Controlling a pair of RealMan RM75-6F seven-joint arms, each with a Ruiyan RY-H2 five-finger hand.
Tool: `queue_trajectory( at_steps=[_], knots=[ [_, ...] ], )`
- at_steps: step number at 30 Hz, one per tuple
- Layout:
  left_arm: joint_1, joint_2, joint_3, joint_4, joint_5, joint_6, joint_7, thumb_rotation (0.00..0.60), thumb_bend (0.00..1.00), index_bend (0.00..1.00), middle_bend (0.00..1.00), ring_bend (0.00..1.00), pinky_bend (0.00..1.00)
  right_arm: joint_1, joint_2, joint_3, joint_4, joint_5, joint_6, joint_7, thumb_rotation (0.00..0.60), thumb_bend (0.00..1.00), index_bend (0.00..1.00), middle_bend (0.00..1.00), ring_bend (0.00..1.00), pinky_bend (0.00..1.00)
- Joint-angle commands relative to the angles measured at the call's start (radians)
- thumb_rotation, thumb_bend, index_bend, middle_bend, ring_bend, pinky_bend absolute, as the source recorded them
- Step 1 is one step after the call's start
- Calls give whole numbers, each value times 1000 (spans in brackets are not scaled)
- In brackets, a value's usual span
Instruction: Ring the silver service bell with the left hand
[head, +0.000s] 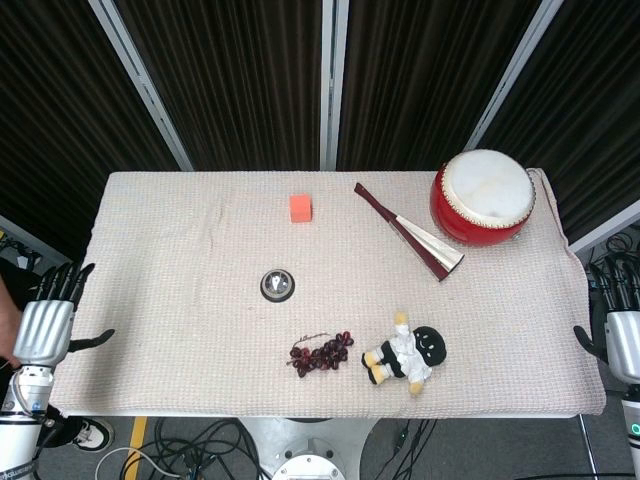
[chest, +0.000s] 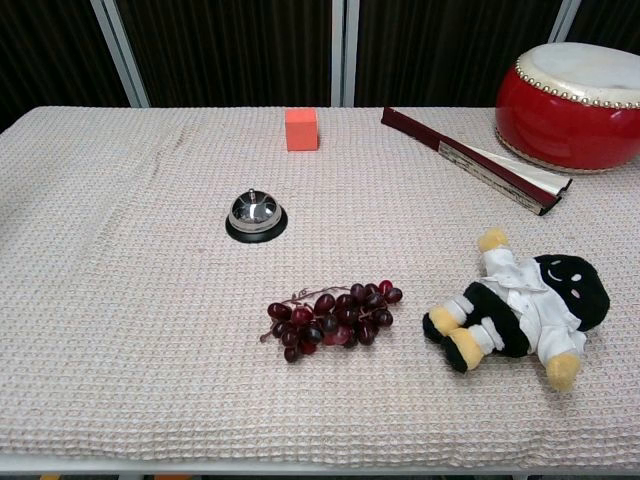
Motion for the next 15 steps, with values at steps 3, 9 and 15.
queue_trajectory(
  at_steps=[3, 9, 15],
  knots=[
    [-4, -2, -2, -3, -3, -2, 6, 510, 0, 0, 0, 0, 0, 3, 8, 6, -10, 2, -10, 7, 600, 107, 0, 0, 0, 39],
    [-13, -2, -3, -8, -4, -15, 11, 513, 0, 0, 0, 0, 0, 3, 6, 6, -16, 6, -25, 21, 600, 107, 0, 0, 0, 39],
    [-29, -9, -2, -7, 1, -39, -22, 599, 0, 0, 0, 0, 0, -1, 9, 11, -22, 9, -23, 23, 600, 107, 0, 0, 0, 39]
  ],
)
